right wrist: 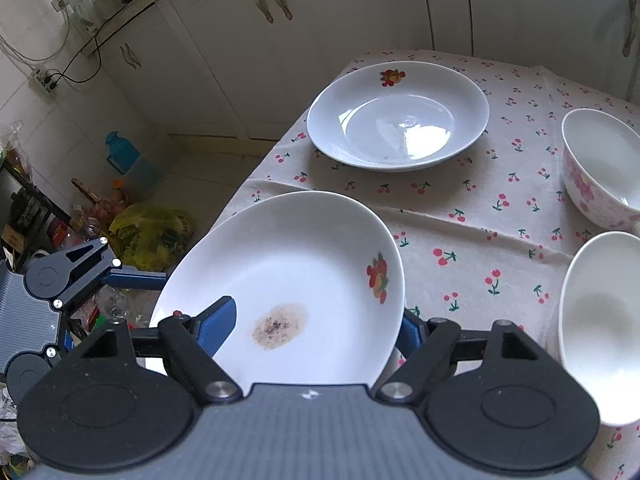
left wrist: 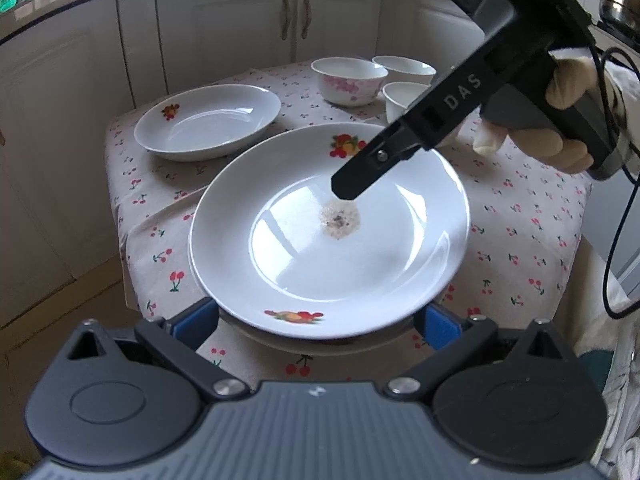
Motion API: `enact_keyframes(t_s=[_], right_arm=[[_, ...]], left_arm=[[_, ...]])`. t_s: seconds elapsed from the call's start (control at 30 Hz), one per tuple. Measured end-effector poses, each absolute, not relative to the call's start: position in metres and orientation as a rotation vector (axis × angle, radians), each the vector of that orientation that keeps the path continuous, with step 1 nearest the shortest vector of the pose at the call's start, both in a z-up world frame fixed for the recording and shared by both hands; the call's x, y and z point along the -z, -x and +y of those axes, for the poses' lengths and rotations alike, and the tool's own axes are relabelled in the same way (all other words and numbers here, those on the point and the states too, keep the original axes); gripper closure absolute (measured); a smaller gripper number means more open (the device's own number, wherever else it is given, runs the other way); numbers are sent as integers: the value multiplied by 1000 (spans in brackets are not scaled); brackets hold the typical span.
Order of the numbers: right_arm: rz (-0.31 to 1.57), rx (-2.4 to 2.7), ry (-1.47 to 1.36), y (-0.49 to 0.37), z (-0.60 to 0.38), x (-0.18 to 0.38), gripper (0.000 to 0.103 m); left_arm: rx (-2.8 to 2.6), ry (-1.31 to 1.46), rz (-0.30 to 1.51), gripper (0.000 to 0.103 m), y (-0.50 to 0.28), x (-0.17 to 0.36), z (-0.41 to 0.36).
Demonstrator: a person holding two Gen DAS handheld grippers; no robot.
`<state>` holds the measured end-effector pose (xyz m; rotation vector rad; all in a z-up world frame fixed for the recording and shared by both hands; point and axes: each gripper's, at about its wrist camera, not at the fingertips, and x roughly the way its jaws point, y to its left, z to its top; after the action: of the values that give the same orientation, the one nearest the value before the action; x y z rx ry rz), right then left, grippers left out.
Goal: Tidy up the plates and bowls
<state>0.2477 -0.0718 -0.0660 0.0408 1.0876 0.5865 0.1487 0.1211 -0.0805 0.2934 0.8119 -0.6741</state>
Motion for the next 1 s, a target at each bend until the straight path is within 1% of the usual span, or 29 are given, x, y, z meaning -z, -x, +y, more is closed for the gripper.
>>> enact_keyframes(t_s=[0.07, 0.13, 0.23, 0.37, 0.47, 0.6, 0.7, 0.87, 1.0], right_arm=[[1088, -580, -29, -246, -71, 65, 17], [1095, -577, -18, -244, -69, 64, 14], [1094, -580, 11, -240, -65, 64, 13], [1089, -580, 18, -237, -66, 64, 11], [1080, -559, 51, -232, -66, 62, 3], [1015, -518, 149, -218, -67, 53, 0], [976, -514, 178, -211, -71, 42, 0], [833, -482, 265, -201, -78, 12, 0], [738, -484, 327, -208, -81, -15, 0]], left_arm=[[684, -306, 800, 0, -147, 80, 120], [699, -334, 787, 0, -144, 80, 116], [698, -406, 766, 0, -137, 84, 105], [673, -400, 767, 0, -134, 84, 102], [652, -410, 745, 1, -128, 79, 102], [610, -375, 717, 1, -122, 65, 106], [570, -341, 681, 1, -120, 49, 110], [455, -345, 580, 1, -121, 21, 113], [376, -381, 516, 1, -141, 3, 121]])
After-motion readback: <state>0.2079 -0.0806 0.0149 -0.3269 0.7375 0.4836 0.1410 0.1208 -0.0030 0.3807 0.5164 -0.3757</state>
